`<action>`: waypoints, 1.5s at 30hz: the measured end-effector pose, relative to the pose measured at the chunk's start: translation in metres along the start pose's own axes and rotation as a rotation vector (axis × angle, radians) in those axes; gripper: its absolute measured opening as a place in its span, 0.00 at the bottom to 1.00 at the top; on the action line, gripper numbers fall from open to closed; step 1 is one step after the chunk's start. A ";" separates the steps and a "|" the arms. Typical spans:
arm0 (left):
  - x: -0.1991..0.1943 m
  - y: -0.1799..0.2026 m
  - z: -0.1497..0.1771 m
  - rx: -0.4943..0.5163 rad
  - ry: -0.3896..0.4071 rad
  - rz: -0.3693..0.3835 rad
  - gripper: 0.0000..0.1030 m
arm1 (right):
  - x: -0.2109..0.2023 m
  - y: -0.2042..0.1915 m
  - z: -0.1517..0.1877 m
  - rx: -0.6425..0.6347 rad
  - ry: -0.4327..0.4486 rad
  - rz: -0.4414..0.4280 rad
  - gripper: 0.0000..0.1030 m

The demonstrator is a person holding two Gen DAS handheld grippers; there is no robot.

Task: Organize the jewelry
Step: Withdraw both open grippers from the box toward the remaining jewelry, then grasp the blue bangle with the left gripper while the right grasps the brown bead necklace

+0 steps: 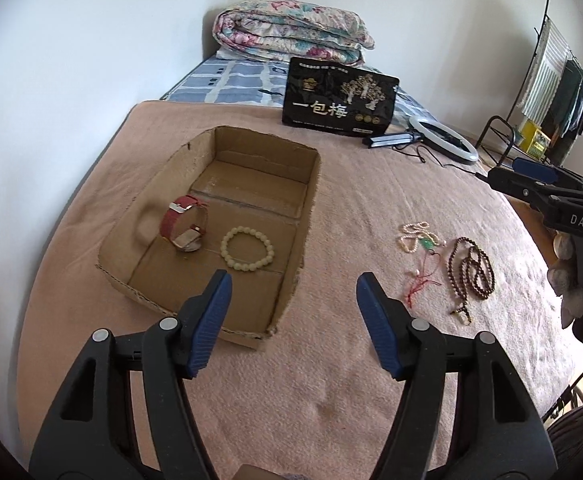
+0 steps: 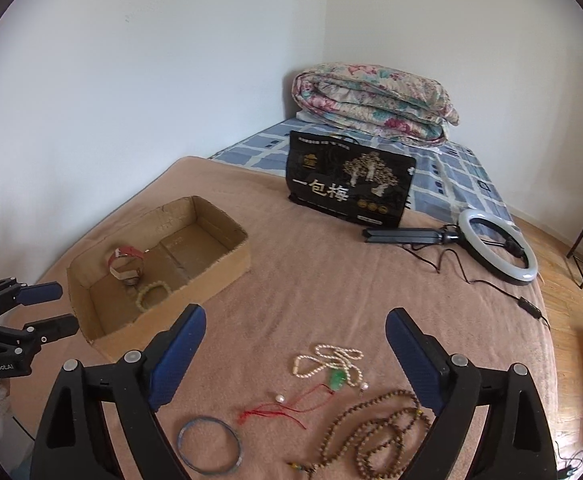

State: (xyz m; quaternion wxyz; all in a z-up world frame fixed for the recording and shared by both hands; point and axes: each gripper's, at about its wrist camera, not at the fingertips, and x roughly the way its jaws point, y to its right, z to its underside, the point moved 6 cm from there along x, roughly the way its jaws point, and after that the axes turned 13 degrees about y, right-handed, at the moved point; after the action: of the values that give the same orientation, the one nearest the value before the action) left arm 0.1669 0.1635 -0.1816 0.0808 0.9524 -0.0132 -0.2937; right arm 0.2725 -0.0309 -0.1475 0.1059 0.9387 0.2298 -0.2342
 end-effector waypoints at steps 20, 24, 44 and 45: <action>0.052 0.089 0.076 -0.023 -0.224 0.160 0.65 | -0.024 0.134 0.111 0.134 -0.192 0.178 1.00; 0.067 0.095 0.085 -0.075 -0.271 0.194 0.65 | -0.015 0.140 0.130 0.156 -0.235 0.184 1.00; 0.087 0.107 0.105 -0.022 -0.303 0.152 0.80 | 0.021 0.146 0.170 0.317 -0.366 0.143 1.00; 0.087 0.109 0.105 -0.023 -0.302 0.153 0.80 | 0.024 0.145 0.172 0.328 -0.376 0.142 1.00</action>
State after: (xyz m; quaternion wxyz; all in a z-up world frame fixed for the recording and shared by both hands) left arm 0.1827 0.0346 -0.2979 0.1108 0.8925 -0.0946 -0.4268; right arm 0.2943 -0.2009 -0.2950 0.0091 0.8971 0.0986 -0.4305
